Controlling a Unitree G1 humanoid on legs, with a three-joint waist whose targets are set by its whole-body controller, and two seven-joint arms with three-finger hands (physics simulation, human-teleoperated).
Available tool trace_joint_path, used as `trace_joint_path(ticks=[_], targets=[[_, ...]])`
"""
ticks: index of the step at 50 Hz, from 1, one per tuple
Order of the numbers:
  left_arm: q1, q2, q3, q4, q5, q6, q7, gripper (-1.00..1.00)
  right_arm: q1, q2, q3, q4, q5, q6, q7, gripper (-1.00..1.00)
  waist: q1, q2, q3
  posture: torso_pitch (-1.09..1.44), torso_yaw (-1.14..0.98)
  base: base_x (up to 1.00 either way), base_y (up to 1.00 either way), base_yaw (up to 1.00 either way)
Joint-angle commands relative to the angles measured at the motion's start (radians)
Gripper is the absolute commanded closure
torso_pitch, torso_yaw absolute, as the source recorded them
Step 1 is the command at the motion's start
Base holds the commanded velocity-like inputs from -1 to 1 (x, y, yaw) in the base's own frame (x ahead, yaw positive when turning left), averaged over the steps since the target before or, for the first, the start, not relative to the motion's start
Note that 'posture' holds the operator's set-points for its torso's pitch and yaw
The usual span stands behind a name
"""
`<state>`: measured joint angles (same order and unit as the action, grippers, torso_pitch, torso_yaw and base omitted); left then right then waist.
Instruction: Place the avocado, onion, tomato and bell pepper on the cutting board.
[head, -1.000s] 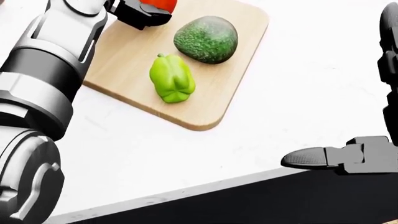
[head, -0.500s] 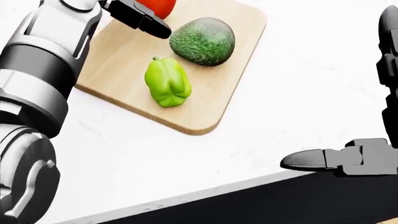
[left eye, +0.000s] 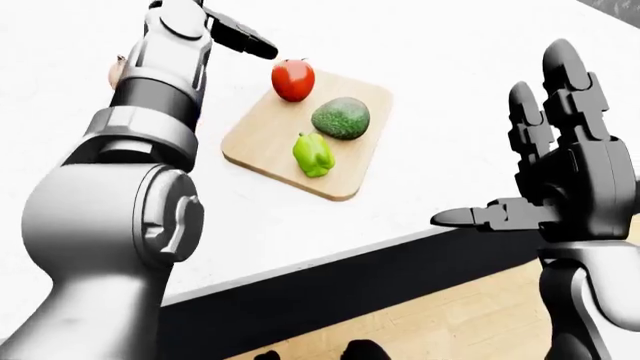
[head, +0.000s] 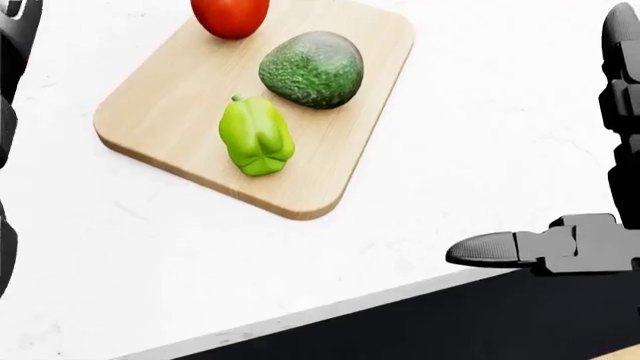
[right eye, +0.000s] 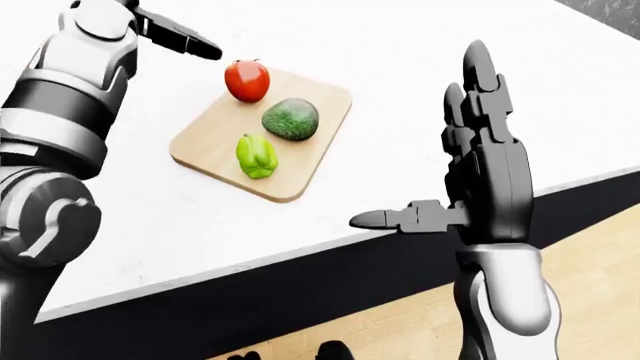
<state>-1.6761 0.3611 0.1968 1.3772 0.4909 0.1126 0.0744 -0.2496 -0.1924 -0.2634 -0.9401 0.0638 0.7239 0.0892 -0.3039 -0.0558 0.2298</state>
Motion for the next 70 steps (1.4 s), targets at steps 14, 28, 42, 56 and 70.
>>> trace_joint_path(ticks=[14, 28, 42, 56, 70], targets=[[-0.006, 0.072, 0.016, -0.039, -0.125, -0.041, 0.072, -1.0, -0.043, -0.021, -0.013, -0.063, 0.002, 0.025, -0.006, -1.0, 0.016, 0.009, -0.034, 0.35, -0.26, 0.0, 0.0, 0.0], [0.023, 0.08, 0.017, -0.036, -0.121, -0.079, 0.067, -1.0, -0.081, -0.04, -0.008, -0.099, 0.004, 0.09, -0.017, -1.0, 0.067, 0.014, -0.029, 0.35, -0.19, 0.0, 0.0, 0.0], [0.012, 0.084, 0.04, -0.034, -0.15, -0.11, 0.057, -1.0, -0.116, -0.045, 0.002, -0.08, -0.002, 0.104, -0.016, -1.0, 0.143, 0.027, -0.029, 0.35, -0.12, 0.0, 0.0, 0.0], [0.015, 0.074, 0.066, -0.032, -0.211, -0.131, 0.064, -1.0, -0.113, -0.049, -0.013, -0.101, 0.009, 0.115, -0.024, -1.0, 0.227, 0.041, -0.033, 0.35, -0.06, 0.0, 0.0, 0.0], [0.053, 0.069, 0.099, -0.024, -0.263, -0.088, 0.147, -1.0, -0.101, -0.052, -0.023, -0.107, 0.015, 0.112, -0.027, -1.0, 0.248, 0.05, -0.036, 0.35, -0.06, 0.0, 0.0, 0.0]])
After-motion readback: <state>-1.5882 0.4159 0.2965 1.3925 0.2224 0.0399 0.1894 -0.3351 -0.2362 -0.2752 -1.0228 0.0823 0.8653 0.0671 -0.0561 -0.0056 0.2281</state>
